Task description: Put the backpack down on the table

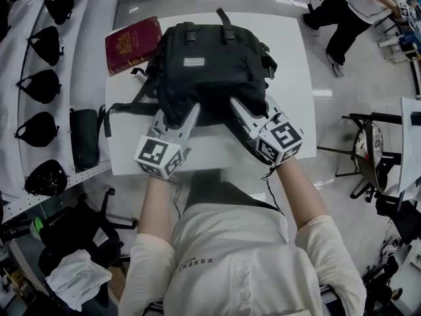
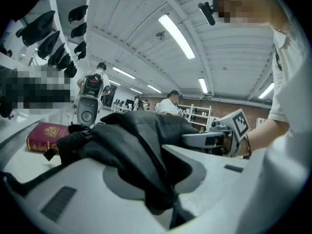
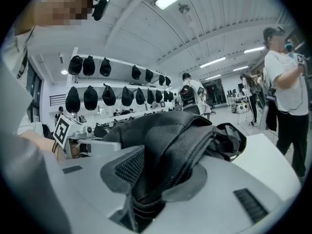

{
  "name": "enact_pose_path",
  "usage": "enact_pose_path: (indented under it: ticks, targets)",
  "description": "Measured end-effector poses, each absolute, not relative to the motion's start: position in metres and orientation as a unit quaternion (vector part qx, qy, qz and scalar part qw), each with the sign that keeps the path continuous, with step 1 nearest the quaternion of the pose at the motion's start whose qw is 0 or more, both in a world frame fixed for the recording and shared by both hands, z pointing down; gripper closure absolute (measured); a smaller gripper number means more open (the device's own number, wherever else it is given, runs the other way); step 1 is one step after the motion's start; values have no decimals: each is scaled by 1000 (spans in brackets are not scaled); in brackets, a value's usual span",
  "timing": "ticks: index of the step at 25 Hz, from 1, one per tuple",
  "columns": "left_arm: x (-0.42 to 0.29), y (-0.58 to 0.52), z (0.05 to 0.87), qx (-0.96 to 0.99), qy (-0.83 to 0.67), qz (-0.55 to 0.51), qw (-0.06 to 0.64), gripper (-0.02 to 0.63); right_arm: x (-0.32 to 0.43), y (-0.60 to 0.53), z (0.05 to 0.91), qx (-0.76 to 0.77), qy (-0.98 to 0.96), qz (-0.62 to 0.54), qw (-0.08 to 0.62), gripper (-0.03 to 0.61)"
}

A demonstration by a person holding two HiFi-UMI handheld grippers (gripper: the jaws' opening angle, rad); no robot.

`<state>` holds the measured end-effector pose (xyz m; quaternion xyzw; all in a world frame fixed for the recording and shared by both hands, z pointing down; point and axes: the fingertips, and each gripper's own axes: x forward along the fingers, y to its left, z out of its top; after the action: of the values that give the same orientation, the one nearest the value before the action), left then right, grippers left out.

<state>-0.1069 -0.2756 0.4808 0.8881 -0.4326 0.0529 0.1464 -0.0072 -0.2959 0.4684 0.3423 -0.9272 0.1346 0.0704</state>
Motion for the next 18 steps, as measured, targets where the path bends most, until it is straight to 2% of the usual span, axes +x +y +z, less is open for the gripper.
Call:
enact_pose_path:
  ticks: [13,18]
  targets:
    - [-101,-240,525,882,-448,63,132,510,4,-261,516,364,-915,159,75,434]
    - [-103,-230,545,866,-469,64,159,485,6,-249,535,370,-911,161,85,420]
